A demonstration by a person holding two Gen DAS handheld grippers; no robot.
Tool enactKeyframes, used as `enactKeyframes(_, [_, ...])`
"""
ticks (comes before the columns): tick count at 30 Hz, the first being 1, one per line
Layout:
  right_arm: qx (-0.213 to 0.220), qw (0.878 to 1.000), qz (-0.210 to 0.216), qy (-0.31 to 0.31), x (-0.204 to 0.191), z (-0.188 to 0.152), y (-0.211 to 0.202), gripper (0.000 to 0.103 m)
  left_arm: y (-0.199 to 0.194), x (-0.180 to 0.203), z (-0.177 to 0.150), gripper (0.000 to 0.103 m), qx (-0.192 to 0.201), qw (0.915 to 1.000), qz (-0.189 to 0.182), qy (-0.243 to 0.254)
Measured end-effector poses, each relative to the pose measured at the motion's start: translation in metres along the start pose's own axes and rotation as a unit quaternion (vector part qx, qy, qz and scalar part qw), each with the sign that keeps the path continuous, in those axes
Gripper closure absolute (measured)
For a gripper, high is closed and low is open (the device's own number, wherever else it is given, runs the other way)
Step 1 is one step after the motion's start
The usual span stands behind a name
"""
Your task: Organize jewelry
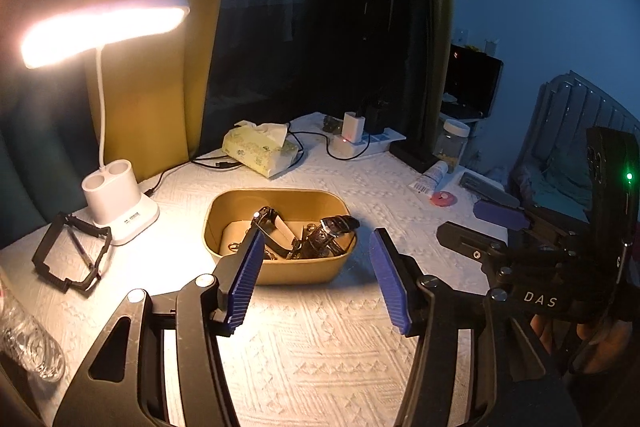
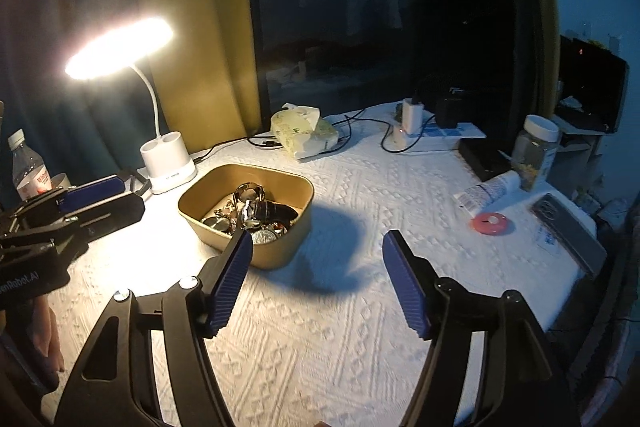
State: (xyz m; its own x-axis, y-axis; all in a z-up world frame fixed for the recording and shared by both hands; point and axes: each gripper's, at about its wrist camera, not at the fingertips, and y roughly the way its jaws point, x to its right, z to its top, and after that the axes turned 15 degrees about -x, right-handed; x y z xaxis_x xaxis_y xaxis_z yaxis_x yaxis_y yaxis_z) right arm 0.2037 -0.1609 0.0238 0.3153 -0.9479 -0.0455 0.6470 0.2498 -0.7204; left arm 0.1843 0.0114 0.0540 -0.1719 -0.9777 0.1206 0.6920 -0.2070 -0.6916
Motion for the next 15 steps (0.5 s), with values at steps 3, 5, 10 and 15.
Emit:
enactKeyframes(3, [0.006, 1.000, -0.003, 0.003, 0.000, -0.006, -0.009, 0.035, -0.009, 0.004, -0.004, 0.044, 0.007, 1.0000, 0.001, 0.002])
enactKeyframes(5, [0.009, 1.000, -0.005, 0.002, 0.000, -0.010, -0.014, 0.034, -0.016, 0.007, -0.007, 0.044, 0.011, 0.9999, 0.000, 0.006])
enactKeyframes(10, [0.021, 1.000, -0.008, 0.000, -0.004, -0.018, -0.030, 0.034, -0.029, 0.012, -0.015, 0.044, 0.011, 0.9999, 0.001, 0.006])
enactKeyframes(15, [0.031, 0.999, -0.009, -0.004, -0.008, -0.027, -0.043, 0.033, -0.045, 0.015, -0.026, 0.044, 0.023, 0.9997, -0.004, 0.011])
